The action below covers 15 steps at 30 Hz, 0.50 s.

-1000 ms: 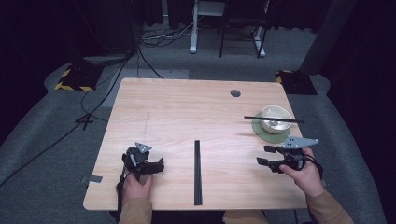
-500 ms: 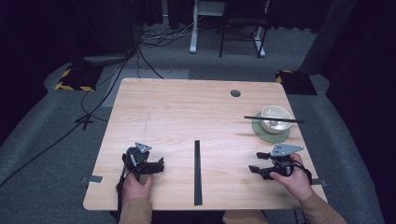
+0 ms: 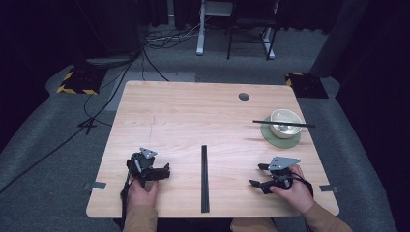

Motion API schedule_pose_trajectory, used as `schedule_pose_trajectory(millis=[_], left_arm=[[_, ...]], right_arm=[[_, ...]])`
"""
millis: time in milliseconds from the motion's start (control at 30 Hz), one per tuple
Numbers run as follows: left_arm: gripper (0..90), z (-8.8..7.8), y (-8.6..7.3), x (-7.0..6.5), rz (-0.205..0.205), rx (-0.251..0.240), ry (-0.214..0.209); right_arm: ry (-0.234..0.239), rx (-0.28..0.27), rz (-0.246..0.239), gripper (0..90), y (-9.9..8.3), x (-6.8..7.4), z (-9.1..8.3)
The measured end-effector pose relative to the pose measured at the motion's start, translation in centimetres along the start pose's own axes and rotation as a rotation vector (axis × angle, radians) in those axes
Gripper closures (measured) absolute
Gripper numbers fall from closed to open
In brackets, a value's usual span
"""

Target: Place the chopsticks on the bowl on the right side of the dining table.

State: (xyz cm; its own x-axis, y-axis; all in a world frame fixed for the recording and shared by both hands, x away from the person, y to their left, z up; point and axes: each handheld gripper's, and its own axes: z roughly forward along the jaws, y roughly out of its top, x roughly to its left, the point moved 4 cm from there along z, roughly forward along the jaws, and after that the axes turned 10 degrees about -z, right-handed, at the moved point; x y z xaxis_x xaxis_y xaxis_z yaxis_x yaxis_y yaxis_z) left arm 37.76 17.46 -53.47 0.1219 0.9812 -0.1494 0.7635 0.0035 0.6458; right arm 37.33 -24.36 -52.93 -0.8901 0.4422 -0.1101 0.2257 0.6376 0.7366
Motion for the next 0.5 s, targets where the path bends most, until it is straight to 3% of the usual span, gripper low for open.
schedule_pose_trajectory(millis=[200, 500], left_arm=[[0.6, -0.03, 0.0, 0.02, 0.003, 0.001, 0.006], [0.3, -0.05, -0.06, -0.08, -0.011, 0.002, 0.015]], right_arm=[[-0.019, 0.003, -0.011, 20.9, -0.01, 0.21, 0.13], [-0.05, 0.011, 0.018, 18.8, 0.08, 0.37, 0.26]])
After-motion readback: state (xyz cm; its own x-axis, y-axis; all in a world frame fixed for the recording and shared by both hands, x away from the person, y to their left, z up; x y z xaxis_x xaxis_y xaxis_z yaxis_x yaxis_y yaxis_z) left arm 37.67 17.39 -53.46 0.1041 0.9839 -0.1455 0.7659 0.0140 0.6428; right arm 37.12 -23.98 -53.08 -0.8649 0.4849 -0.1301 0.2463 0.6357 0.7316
